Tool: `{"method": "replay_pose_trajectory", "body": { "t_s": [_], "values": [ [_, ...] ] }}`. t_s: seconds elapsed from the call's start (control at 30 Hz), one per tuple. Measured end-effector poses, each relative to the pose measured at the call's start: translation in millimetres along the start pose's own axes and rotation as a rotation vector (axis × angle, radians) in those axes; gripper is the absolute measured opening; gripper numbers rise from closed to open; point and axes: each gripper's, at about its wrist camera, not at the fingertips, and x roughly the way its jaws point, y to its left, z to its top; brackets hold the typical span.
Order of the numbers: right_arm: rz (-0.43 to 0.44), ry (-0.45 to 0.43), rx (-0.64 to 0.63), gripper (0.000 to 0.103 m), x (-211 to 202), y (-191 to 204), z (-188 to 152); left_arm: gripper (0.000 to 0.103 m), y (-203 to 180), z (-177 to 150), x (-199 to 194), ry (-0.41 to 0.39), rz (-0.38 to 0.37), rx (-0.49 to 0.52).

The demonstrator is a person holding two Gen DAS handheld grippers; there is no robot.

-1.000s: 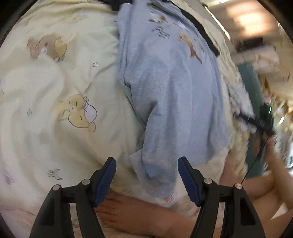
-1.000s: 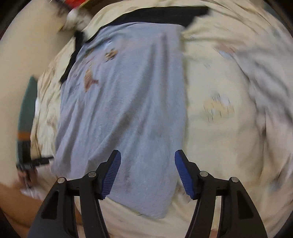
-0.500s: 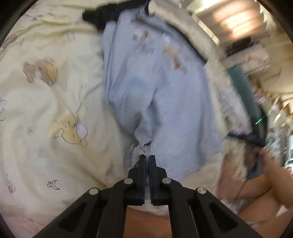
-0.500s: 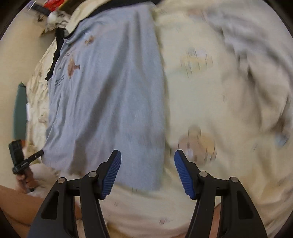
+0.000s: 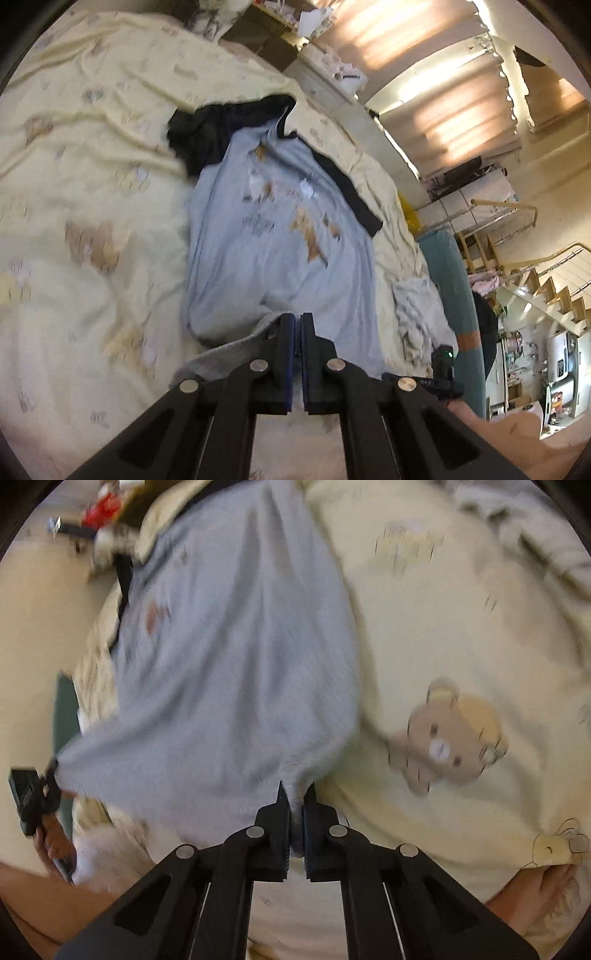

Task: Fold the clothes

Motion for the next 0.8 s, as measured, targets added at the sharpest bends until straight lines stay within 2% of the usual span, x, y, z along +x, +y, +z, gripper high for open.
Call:
{"method": "replay_pose_trajectory", "body": {
  "t_s": [0.1, 0.13, 0.17, 0.23, 0.27, 0.37, 0.43, 0.5, 0.53, 0.57, 0.63, 0.67, 0.77, 0.8],
  "values": [
    [0.000, -0.100, 0.016, 0.005, -26, 0, 28, 0.002, -6, 29, 4, -0.038, 0.049, -0.008],
    [0.011, -0.132, 0.053, 0.005, -33, -2, 42, 0.002, -5, 44, 9, -0.041, 0.092, -0.012],
    [0.030, -0.145, 0.089, 0.005, -37, -5, 57, 0.002, -4, 54, 15, -0.033, 0.120, -0.018],
    [0.009, -0.156, 0.092, 0.007, -46, -10, 87, 0.002, 1, 78, 34, -0.024, 0.191, -0.019],
    [-0.015, -0.163, 0.085, 0.010, -51, -9, 104, 0.002, 4, 84, 41, -0.019, 0.214, -0.019],
    [-0.117, -0.151, 0.134, 0.018, -66, -21, 125, 0.002, 14, 98, 61, -0.003, 0.272, -0.019],
    [-0.235, -0.176, 0.076, 0.021, -76, -19, 133, 0.002, 18, 94, 75, 0.056, 0.264, -0.014],
    [-0.306, -0.212, -0.012, 0.023, -84, -11, 142, 0.008, 6, 77, 91, 0.145, 0.328, 0.137],
    [-0.318, -0.224, -0.049, 0.024, -90, -9, 145, 0.014, -4, 60, 100, 0.205, 0.386, 0.269],
    [-0.330, -0.237, -0.087, 0.026, -95, -7, 147, 0.026, -13, 41, 105, 0.243, 0.429, 0.394],
    [-0.313, -0.156, -0.261, 0.028, -79, 12, 139, 0.029, -30, 4, 111, 0.294, 0.478, 0.620],
    [-0.302, -0.109, -0.353, 0.028, -70, 22, 135, 0.034, -34, -11, 111, 0.312, 0.477, 0.685],
    [-0.353, 0.028, -0.678, 0.028, -38, 52, 97, 0.056, -42, -49, 110, 0.363, 0.470, 0.833],
    [-0.371, 0.066, -0.775, 0.028, -29, 58, 84, 0.057, -43, -57, 111, 0.371, 0.479, 0.867]
  ]
}}
